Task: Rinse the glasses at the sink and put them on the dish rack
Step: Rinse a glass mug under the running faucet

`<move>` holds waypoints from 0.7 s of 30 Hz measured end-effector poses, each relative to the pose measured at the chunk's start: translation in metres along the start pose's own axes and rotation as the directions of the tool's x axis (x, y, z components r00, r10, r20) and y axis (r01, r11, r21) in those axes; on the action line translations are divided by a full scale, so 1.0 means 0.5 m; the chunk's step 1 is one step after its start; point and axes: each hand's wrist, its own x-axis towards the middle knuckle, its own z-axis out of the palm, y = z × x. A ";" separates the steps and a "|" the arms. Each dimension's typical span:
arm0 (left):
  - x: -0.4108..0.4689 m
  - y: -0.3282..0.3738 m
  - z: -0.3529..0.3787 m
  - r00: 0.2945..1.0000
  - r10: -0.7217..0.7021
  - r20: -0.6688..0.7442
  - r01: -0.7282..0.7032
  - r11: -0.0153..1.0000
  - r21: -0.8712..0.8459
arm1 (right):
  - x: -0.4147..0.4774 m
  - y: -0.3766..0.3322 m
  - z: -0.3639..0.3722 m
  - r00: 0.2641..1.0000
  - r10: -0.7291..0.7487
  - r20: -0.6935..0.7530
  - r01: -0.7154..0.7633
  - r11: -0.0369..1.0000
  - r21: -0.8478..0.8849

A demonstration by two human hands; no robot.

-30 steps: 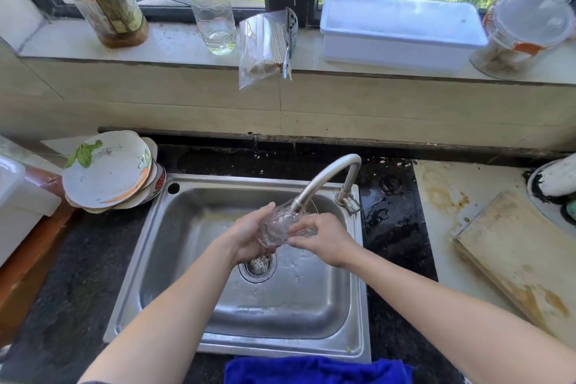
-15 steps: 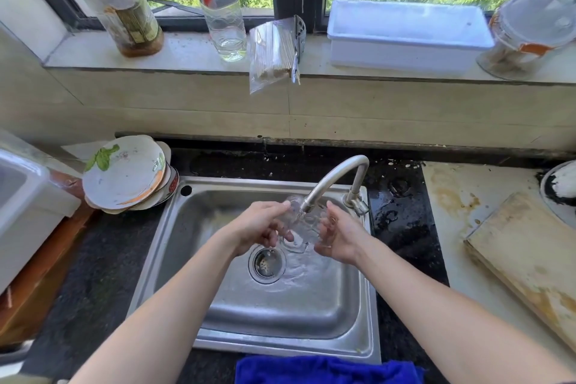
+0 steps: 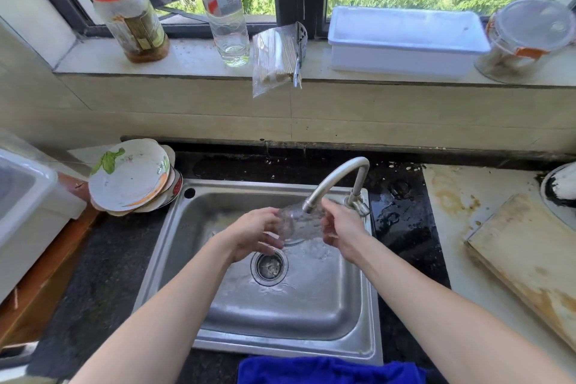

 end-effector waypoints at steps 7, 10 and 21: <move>0.011 -0.024 0.040 0.997 -0.044 0.065 0.051 0.992 -0.114 | 0.000 0.001 0.012 0.934 -0.356 -0.007 0.331 0.874 -0.357; 0.011 -0.033 0.067 0.997 0.004 0.079 0.014 0.974 -0.225 | 0.006 -0.003 0.026 0.946 -0.306 -0.110 0.258 0.911 -0.320; 0.026 0.028 0.017 0.986 0.154 0.066 -0.165 0.965 0.203 | -0.007 -0.053 -0.028 0.873 0.200 0.445 -0.134 0.975 -0.175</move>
